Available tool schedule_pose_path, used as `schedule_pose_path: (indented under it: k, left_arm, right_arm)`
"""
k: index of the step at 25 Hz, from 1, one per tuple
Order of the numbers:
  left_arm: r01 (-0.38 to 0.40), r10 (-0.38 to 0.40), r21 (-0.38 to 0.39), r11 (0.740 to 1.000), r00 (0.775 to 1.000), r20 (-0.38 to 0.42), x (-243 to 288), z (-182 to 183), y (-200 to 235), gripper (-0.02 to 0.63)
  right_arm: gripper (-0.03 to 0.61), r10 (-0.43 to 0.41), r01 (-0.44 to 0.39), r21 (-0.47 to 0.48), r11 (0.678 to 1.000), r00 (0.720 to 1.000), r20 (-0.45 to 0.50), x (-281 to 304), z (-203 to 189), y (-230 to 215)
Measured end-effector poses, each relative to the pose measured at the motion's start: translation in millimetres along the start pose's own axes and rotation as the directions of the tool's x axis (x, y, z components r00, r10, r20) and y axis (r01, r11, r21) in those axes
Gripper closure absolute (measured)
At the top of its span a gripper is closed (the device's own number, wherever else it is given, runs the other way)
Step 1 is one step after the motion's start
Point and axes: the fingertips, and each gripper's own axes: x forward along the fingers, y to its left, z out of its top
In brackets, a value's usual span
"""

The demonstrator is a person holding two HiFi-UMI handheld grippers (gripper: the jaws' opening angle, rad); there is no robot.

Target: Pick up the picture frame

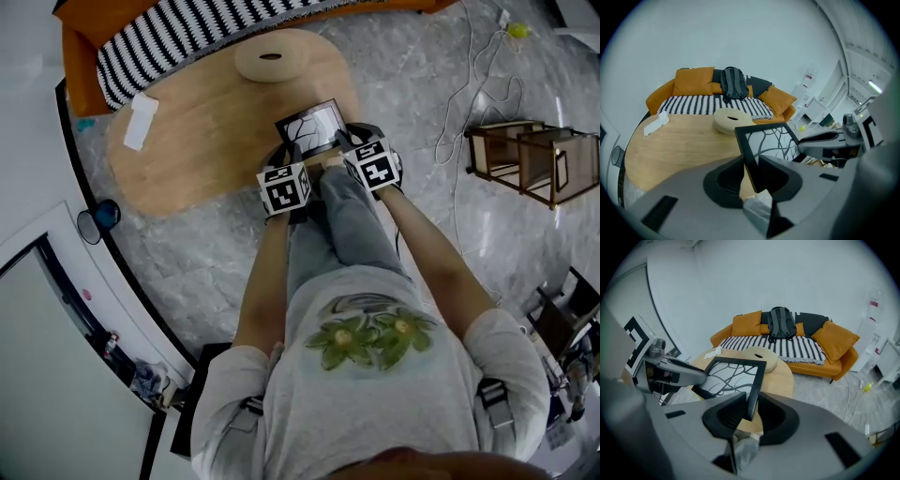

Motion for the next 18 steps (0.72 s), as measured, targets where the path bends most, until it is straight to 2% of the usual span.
schedule_pose_path:
  k: [18]
  left_arm:
    - [0.031, -0.031, 0.0, 1.0, 0.997, 0.07, -60, 18, -22, 0.509]
  right_arm:
    - [0.494, 0.008, -0.008, -0.007, 1.0, 0.997, 0.078, -64, 22, 17]
